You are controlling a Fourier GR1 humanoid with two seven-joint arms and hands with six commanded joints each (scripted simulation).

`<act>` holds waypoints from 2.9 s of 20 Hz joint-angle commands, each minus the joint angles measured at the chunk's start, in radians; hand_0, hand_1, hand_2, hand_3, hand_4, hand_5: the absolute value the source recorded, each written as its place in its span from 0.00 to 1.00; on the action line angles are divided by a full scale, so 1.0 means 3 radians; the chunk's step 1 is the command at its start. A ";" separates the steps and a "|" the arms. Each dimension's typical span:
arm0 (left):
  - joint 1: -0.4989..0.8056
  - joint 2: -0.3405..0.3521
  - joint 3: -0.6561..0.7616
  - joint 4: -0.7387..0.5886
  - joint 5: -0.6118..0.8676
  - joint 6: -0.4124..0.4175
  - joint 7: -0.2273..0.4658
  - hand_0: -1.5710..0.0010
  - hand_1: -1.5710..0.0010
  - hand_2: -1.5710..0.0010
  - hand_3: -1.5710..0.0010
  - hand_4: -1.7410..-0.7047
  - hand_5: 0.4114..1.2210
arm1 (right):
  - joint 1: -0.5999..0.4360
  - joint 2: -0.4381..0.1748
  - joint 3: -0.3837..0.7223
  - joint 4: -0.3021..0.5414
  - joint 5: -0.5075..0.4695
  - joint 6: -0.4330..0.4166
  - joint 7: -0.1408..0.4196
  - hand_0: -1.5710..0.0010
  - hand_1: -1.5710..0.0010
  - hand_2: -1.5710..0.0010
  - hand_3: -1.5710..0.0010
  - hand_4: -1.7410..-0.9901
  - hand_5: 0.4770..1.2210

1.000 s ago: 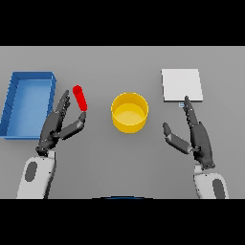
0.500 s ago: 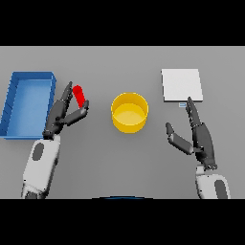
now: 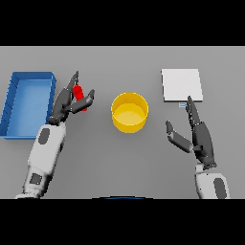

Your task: Pick up the red beaker and tilt it to pour out 1 green nut into yellow bowl. Pick up the yellow bowl and place it on the metallic measuring scale.

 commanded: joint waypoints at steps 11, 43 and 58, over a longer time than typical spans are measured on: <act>-0.0286 -0.0142 0.0125 0.0489 -0.0086 0.0346 -0.0327 0.36 0.35 0.35 0.35 0.29 0.78 | 0.0039 -0.0035 0.0004 -0.0067 0.0016 0.0010 -0.0016 1.00 1.00 1.00 1.00 0.61 0.28; -0.1002 0.0779 -0.1891 -0.0171 -0.1806 0.0006 0.0363 0.00 0.00 0.00 0.00 0.00 0.93 | 0.0018 0.0010 0.0126 -0.0089 0.0207 -0.0036 0.0015 1.00 1.00 1.00 1.00 0.63 0.33; -0.2181 0.0733 -0.3241 0.0598 -0.2753 -0.0911 0.0044 0.00 0.00 0.00 0.00 0.02 1.00 | 0.0038 0.0062 0.0109 -0.0011 0.0275 -0.0148 -0.0044 1.00 1.00 1.00 1.00 0.73 0.23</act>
